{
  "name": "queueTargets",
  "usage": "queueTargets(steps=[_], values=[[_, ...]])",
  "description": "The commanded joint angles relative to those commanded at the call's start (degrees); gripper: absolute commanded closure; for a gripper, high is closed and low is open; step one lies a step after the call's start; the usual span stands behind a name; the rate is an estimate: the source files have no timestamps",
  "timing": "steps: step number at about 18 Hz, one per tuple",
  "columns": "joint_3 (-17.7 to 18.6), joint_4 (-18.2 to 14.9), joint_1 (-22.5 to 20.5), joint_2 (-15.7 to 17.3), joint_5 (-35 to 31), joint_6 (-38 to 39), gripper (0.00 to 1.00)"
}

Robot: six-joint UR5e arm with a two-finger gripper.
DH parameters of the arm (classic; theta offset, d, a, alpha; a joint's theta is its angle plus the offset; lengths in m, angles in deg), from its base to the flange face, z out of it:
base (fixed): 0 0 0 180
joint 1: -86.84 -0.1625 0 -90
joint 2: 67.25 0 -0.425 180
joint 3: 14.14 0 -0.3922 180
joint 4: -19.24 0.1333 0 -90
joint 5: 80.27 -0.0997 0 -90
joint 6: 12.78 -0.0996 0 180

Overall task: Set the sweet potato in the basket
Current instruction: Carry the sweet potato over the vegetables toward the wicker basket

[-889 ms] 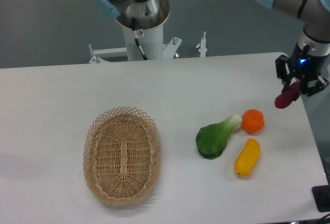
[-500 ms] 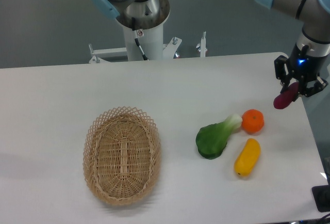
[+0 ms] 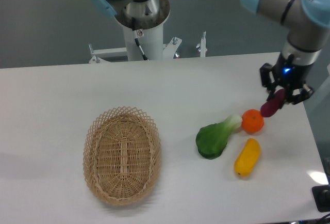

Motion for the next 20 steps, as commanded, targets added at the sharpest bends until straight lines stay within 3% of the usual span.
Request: queueTargets(steps=[4, 10, 15, 17, 20], values=[[3.2, 3.0, 6.5, 1.1, -0.5, 12.0, 0.82], [11.2, 16.3, 16.3, 2.6, -1.2, 26.9, 0.82], [13.7, 20.4, 23.7, 0.5, -2.6, 36.8, 0.82], [13.7, 22.6, 26.2, -1.0, -3.1, 38.9, 0.81], [14.4, 23.3, 29.3, -3.4, -4.7, 39.3, 0.81]])
